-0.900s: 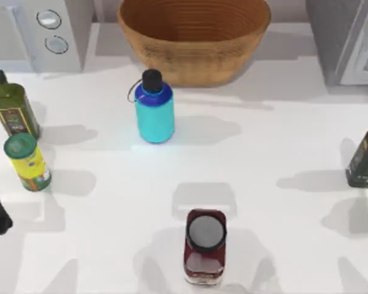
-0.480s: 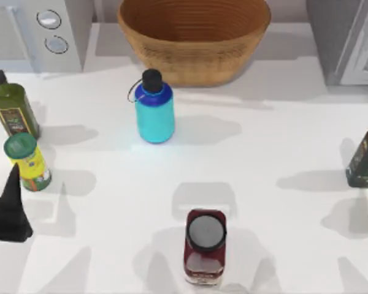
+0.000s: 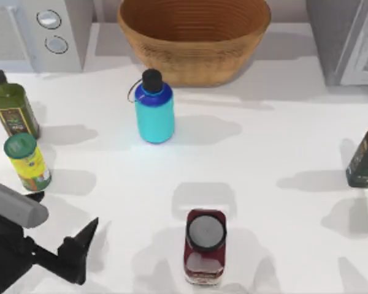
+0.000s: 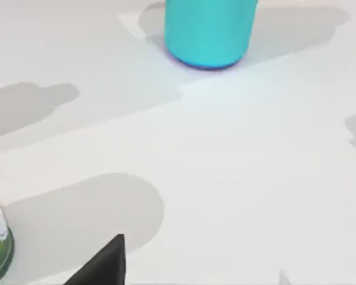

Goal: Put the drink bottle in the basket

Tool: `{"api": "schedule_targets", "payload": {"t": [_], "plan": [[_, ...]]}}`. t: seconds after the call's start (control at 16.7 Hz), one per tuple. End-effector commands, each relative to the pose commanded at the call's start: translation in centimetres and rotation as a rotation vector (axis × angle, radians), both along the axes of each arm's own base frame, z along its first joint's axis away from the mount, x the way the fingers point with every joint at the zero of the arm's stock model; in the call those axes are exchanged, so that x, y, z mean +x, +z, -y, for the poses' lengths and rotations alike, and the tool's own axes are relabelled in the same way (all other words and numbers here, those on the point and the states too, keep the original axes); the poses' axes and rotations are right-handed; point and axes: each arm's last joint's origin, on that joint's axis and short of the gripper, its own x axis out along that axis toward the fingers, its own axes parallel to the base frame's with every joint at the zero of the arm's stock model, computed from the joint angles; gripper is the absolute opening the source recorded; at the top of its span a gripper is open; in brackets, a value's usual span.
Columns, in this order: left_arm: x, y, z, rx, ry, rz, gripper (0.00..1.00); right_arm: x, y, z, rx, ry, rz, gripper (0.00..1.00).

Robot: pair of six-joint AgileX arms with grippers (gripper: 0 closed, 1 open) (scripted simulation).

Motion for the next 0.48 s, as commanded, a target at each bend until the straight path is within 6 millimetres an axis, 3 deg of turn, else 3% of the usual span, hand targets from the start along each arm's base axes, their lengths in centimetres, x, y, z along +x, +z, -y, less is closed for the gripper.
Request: {"api": "schedule_targets", "payload": {"t": [0.24,0.48], "plan": [[1.7,-2.2,1.5,-0.028,-0.122,-0.175,1.00,0.0,0.0,0.0,0.000,0.000,0.000,1.00],[4.8,-4.9,2.7,-0.076,-0.181,-0.263,1.00,0.0,0.0,0.0,0.000,0.000,0.000,1.00]]}}
